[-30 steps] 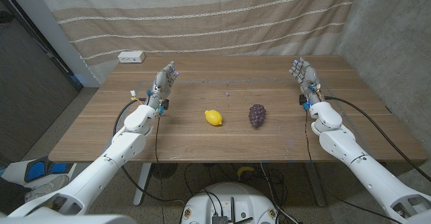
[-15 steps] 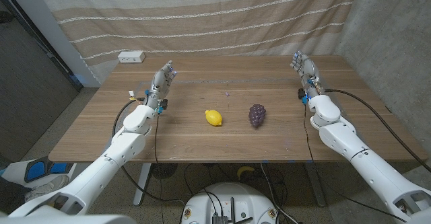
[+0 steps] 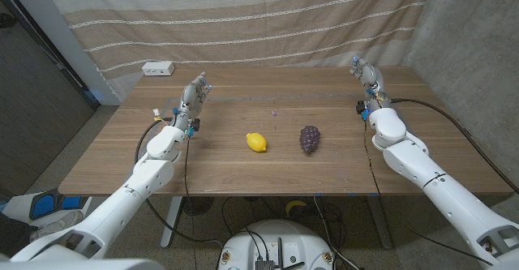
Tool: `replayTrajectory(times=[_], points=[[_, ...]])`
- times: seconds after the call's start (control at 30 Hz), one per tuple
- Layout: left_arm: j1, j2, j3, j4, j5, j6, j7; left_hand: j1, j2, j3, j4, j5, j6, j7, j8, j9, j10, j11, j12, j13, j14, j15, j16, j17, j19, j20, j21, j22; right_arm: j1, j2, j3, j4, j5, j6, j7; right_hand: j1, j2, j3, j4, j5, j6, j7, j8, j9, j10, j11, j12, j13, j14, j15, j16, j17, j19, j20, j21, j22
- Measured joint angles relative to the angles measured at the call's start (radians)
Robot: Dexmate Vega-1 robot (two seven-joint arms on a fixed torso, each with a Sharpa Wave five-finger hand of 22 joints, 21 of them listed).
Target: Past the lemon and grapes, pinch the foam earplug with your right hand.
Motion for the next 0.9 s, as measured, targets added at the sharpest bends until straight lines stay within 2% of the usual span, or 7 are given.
replayTrajectory(times=[0.07, 0.3, 0.53, 0.73, 0.9], points=[[0.000, 0.000, 0.000, 0.000, -0.006, -0.005, -0.008, 0.000, 0.000, 0.000, 0.000, 0.000, 0.005, 0.005, 0.000, 0.000, 0.011, 0.000, 0.000, 0.000, 0.000, 0.000, 0.006, 0.000, 0.000, 0.000, 0.000, 0.000, 0.003, -0.004, -0.005, -0.011, 0.000, 0.000, 0.000, 0.012, -0.011, 0.000, 0.000, 0.000, 0.003, 0.003, 0.000, 0.000, 0.000, 0.000, 0.000, 0.000, 0.000, 0.000, 0.000, 0.000, 0.000, 0.000, 0.000, 0.000], [-0.013, -0.016, -0.001, 0.031, -0.020, -0.017, -0.030, 0.000, 0.000, 0.014, -0.014, -0.002, 0.016, 0.006, 0.000, 0.000, 0.026, 0.006, 0.000, -0.001, 0.009, -0.002, 0.006, 0.000, 0.005, 0.005, 0.000, 0.000, 0.015, -0.015, -0.023, -0.045, -0.100, -0.063, -0.048, 0.019, -0.004, -0.004, -0.004, 0.000, 0.009, -0.002, 0.000, 0.000, 0.012, -0.002, 0.008, 0.000, 0.009, 0.002, 0.004, 0.000, 0.007, 0.007, 0.000, 0.000], [-0.023, -0.028, -0.001, 0.050, -0.028, -0.026, -0.043, 0.004, 0.004, 0.024, -0.023, -0.005, 0.027, 0.005, 0.000, 0.000, 0.027, 0.006, 0.000, -0.002, 0.020, -0.002, 0.006, 0.000, 0.012, -0.002, 0.000, 0.000, 0.030, -0.027, -0.045, -0.076, -0.176, -0.112, -0.072, 0.019, -0.004, 0.000, -0.008, 0.000, 0.013, 0.001, 0.000, 0.000, 0.016, -0.005, 0.008, 0.000, 0.011, 0.000, 0.004, 0.001, 0.007, 0.007, 0.000, 0.000], [-0.029, -0.035, 0.000, 0.060, -0.029, -0.032, -0.047, 0.008, 0.008, 0.024, -0.023, -0.013, 0.032, 0.000, 0.000, 0.000, 0.033, -0.001, 0.000, -0.002, 0.020, -0.002, 0.006, 0.002, 0.012, -0.002, 0.000, 0.000, 0.044, -0.035, -0.065, -0.098, -0.225, -0.142, -0.082, 0.020, -0.004, 0.001, -0.014, 0.000, 0.018, -0.004, 0.000, 0.000, 0.023, -0.006, 0.008, 0.000, 0.011, 0.000, 0.004, 0.005, 0.011, 0.010, 0.000, 0.000], [-0.036, -0.042, 0.004, 0.070, -0.027, -0.038, -0.047, 0.008, 0.008, 0.021, -0.015, -0.020, 0.032, 0.000, 0.000, 0.000, 0.037, -0.005, 0.000, 0.000, 0.020, -0.002, 0.006, 0.003, 0.012, -0.002, 0.000, 0.000, 0.059, -0.041, -0.085, -0.113, -0.287, -0.161, -0.086, 0.025, 0.002, 0.003, -0.017, 0.000, 0.019, -0.006, 0.000, 0.005, 0.025, -0.007, 0.008, 0.002, 0.018, -0.007, 0.004, 0.005, 0.018, 0.003, 0.000, 0.000]])
